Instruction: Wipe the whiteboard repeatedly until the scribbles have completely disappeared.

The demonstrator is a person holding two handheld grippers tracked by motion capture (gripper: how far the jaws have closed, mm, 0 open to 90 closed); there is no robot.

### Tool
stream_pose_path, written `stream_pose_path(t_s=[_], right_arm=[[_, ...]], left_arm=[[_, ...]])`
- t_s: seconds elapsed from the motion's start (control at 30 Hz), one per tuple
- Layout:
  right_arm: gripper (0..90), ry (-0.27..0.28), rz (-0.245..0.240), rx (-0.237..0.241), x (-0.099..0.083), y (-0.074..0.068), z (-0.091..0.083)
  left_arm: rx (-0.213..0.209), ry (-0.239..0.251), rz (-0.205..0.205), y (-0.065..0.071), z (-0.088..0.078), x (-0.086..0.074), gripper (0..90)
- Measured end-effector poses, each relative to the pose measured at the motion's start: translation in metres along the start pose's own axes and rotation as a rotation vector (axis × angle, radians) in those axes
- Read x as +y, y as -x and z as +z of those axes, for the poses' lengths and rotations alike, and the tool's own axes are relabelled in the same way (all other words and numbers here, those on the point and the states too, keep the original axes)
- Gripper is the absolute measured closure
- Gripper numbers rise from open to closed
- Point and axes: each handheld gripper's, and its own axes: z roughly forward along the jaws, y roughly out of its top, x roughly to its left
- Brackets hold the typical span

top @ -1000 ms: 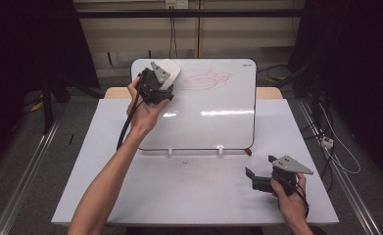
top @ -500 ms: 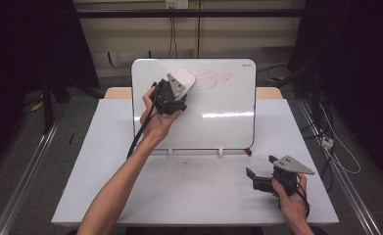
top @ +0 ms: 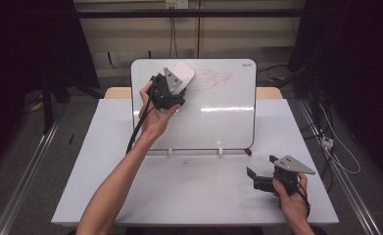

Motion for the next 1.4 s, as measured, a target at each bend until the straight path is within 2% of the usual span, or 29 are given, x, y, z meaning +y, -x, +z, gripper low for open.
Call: stream_pose_path(t_s=[0.13,0.23,0.33,0.37,0.57,0.8,0.83,0.87,0.9,0.93,1.0,1.07,1.13,1.3,1.4], right_arm=[[4.9,0.002,0.003,0.0,0.0,0.001,-0.001],[4.9,0.0,0.003,0.0,-0.001,0.001,0.0],[4.9,-0.001,0.001,0.002,0.0,0.001,0.001],[4.9,-0.003,0.001,0.003,0.0,0.0,0.001],[4.9,0.0,-0.005,0.007,0.001,-0.002,0.003],[4.9,0.0,-0.008,0.007,0.001,-0.001,0.003],[4.9,0.0,-0.007,0.008,0.001,-0.001,0.003],[4.9,0.0,-0.005,0.009,0.001,-0.001,0.003],[4.9,0.002,-0.007,0.009,0.001,-0.001,0.002],[4.9,0.001,-0.007,0.009,0.001,-0.002,0.002],[4.9,0.002,-0.008,0.01,0.001,-0.002,0.002],[4.9,0.002,-0.006,0.009,0.001,-0.001,0.001],[4.9,0.002,-0.004,0.009,0.001,-0.001,0.001],[5.0,0.003,0.003,0.004,0.0,0.001,0.0],[4.9,0.003,0.003,0.004,-0.001,0.002,0.0]], left_arm=[[0.028,0.007,-0.004,0.001,0.003,0.002,30.9],[0.047,0.028,-0.03,0.006,0.004,0.0,30.9],[0.05,0.03,-0.021,0.009,0.004,-0.001,31.0],[0.038,0.028,-0.021,0.01,0.004,0.0,30.9],[0.024,0.03,0.021,0.028,0.007,0.002,31.0],[-0.009,0.03,0.078,0.056,0.01,0.002,30.9],[-0.023,0.033,0.106,0.064,0.011,0.001,30.9],[-0.023,0.033,0.106,0.064,0.011,0.001,30.9],[-0.035,0.029,0.127,0.074,0.01,0.0,30.9],[-0.031,0.031,0.126,0.075,0.01,0.0,30.9],[-0.06,0.027,0.115,0.07,0.01,0.0,31.0],[-0.061,0.021,0.126,0.069,0.01,0.001,31.0],[-0.064,0.026,0.118,0.066,0.01,0.003,31.0],[-0.058,0.03,0.085,0.055,0.013,0.009,31.0],[-0.037,0.031,0.061,0.046,0.016,0.018,30.9]])
